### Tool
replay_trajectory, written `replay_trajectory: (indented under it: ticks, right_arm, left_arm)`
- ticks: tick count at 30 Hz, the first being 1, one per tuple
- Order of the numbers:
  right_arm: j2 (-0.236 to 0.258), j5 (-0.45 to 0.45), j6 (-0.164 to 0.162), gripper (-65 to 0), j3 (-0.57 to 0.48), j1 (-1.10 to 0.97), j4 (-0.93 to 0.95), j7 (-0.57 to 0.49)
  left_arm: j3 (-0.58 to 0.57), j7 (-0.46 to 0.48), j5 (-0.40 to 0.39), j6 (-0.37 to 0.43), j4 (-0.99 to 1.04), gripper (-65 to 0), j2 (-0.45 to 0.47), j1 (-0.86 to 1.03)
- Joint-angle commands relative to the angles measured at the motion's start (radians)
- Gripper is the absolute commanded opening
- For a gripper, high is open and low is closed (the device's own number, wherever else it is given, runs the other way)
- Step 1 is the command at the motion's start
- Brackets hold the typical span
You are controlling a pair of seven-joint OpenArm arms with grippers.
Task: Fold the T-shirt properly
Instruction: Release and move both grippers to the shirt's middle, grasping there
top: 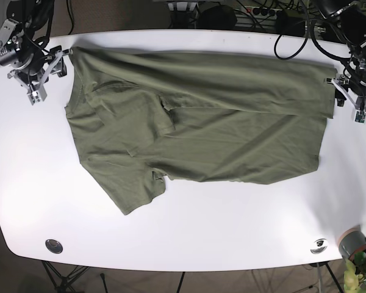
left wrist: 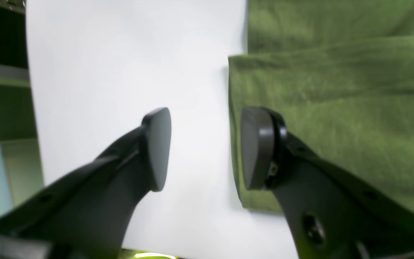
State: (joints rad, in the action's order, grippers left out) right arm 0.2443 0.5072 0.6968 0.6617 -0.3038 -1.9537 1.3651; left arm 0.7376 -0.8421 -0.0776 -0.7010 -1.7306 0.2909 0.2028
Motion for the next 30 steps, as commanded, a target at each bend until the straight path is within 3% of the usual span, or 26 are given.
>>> replay_trajectory:
  ticks: [1,5,11,13,20,30]
  right_arm:
    - [0.011,-0.055,0.001,-32.8,0.002,0.05,-0.014,-0.005]
    - [-0.001,-0.138,0.001,-31.5,-0.003,0.13,-0.013,-0.006]
    - [-0.047,-0.27,0.001,-12.2,-0.024,0.279,-0.011,-0.006]
    - [-0.052,-0.313,0.001,-9.8,-0.069,0.32,0.009,-0.006]
    - [-0.055,-0.391,0.001,-9.7,-0.164,0.466,0.135,-0.069]
    - [-0.053,-0.52,0.001,-9.7,-0.193,0.67,0.514,-0.309]
  left_arm:
    - [0.003,0.013,-0.004,0.003,-0.033,-36.5,0.021,-0.01]
    - [-0.023,0.013,0.0,0.003,-0.021,-36.5,0.023,-0.056]
    - [-0.082,0.013,0.005,0.003,0.022,-36.1,0.023,-0.108]
    - [-0.103,0.013,0.006,0.003,0.034,-34.6,0.023,-0.127]
    - [-0.161,0.013,-0.001,0.003,0.077,-24.9,0.021,-0.194]
    - [-0.183,0.016,0.005,0.003,0.083,-24.3,0.001,-0.269]
